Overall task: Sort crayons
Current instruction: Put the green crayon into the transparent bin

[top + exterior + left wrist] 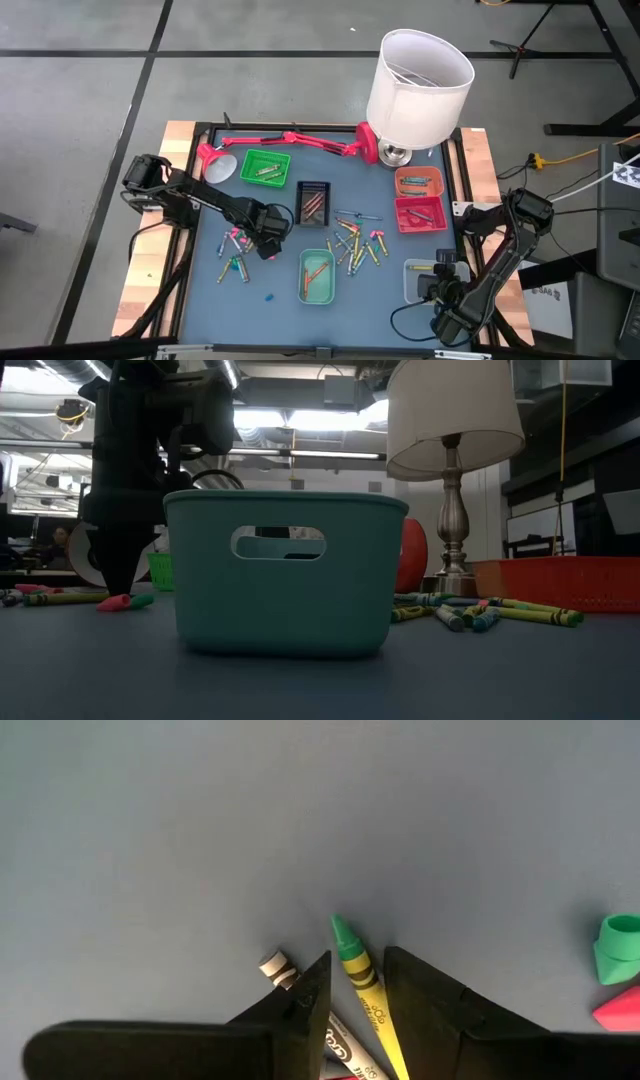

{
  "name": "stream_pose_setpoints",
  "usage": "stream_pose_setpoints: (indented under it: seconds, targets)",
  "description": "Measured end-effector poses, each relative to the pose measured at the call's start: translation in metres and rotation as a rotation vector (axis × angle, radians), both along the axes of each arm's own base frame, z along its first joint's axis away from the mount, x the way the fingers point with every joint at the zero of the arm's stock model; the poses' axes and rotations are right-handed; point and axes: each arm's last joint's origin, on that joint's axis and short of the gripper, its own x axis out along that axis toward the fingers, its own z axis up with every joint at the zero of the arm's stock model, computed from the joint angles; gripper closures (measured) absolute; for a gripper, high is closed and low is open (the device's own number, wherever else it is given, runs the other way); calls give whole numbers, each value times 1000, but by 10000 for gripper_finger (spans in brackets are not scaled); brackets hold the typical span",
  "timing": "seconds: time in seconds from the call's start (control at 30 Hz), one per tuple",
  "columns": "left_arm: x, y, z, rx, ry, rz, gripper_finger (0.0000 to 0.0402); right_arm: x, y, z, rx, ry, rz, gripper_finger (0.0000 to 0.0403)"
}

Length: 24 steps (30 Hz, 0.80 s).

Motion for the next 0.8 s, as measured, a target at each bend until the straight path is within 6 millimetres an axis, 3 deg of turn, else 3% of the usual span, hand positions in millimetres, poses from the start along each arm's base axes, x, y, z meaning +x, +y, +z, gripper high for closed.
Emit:
stream_pose_setpoints:
  seconds: [0.17, 0.43, 0.8]
  targets:
    - [1, -1, -1, -9, -17, 0, 335, 4, 1, 7, 7, 25, 17, 287]
    - [3, -1, -1, -13, -31, -1, 392, 24, -6, 37, -6, 82, 42, 288]
    - [12, -6, 8, -28, -49, -25, 396, 67, -23, 53, -66, -89, 130, 288]
